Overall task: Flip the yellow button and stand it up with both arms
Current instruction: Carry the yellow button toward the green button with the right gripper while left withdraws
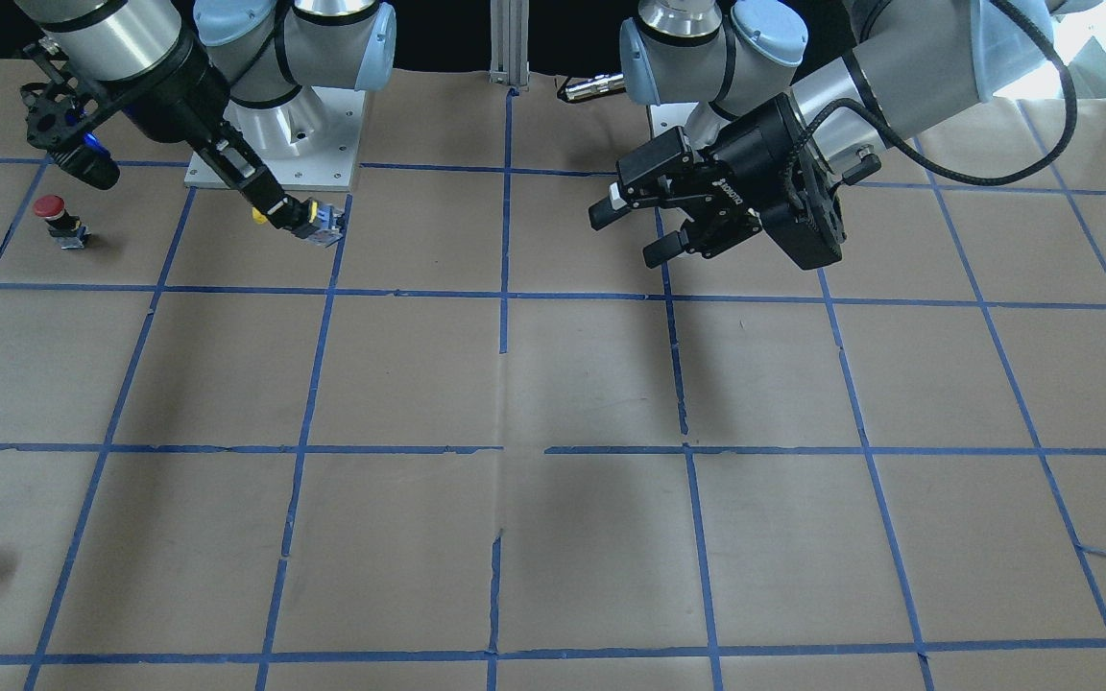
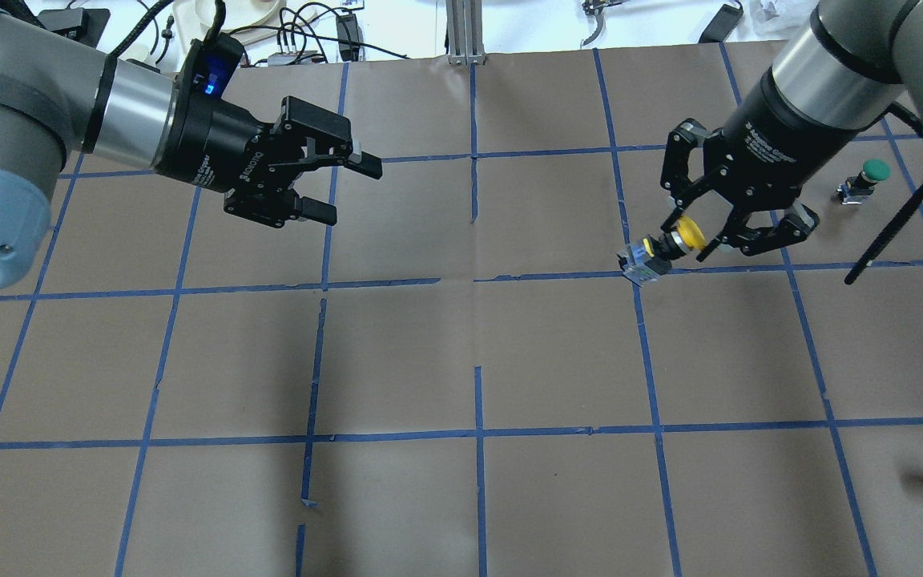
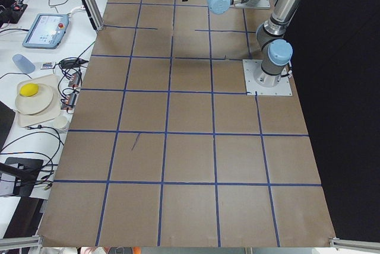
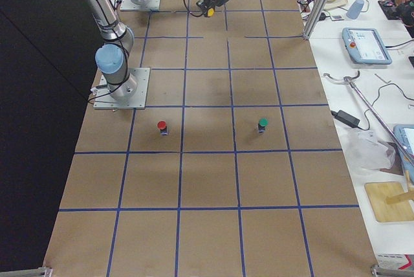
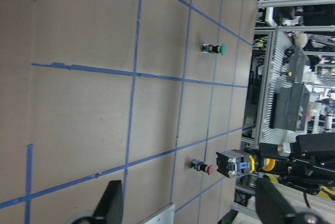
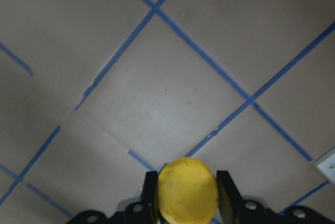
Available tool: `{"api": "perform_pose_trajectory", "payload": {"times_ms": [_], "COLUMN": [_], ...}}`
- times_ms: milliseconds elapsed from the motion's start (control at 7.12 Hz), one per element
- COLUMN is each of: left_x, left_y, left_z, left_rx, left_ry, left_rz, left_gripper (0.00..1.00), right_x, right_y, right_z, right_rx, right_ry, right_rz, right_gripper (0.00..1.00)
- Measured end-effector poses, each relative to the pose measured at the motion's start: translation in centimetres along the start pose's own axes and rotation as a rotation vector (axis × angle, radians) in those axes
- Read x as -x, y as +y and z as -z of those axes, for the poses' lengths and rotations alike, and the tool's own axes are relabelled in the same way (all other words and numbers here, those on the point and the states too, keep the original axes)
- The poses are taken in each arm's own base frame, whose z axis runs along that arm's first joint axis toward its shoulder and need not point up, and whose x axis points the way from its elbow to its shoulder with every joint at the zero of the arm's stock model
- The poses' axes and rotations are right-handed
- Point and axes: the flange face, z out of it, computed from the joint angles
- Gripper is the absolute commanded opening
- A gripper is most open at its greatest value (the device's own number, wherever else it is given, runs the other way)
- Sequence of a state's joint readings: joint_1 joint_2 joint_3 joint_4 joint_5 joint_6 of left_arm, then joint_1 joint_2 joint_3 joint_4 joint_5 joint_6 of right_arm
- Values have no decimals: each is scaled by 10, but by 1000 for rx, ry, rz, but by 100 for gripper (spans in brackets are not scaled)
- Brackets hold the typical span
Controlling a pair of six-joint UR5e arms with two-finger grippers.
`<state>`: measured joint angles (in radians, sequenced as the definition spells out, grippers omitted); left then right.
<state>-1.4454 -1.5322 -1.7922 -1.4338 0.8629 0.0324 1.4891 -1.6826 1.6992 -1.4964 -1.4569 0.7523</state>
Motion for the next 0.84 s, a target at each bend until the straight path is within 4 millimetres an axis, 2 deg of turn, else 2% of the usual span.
{"api": "perform_pose_trajectory", "payload": {"times_ms": [140,421,562,702,843], "left_x": [13,8,-1,-13,-25], "left_y": [-16,-33,-31,-23,-11], "left_z": [-3,-4,-3,5,21], "left_rx": [-4,1,1,-11,-35], "left_ry": [-172,-484,-618,-693,-717], "left_rz": [-24,-107,-162,-203,-230], "left_gripper": [98,99,100,100,100], "right_x": [-18,-63,-82,-93,-99], "right_y": [-20,-73,-101,-125,-144], "right_z": [-10,-40,-56,-77,-100], "right_rx": [-65,-131,-212,-308,-389], "right_ry": [97,201,229,272,311], "right_rz": [-35,-121,-116,-81,-36], "right_gripper": [18,17,17,16,10]}}
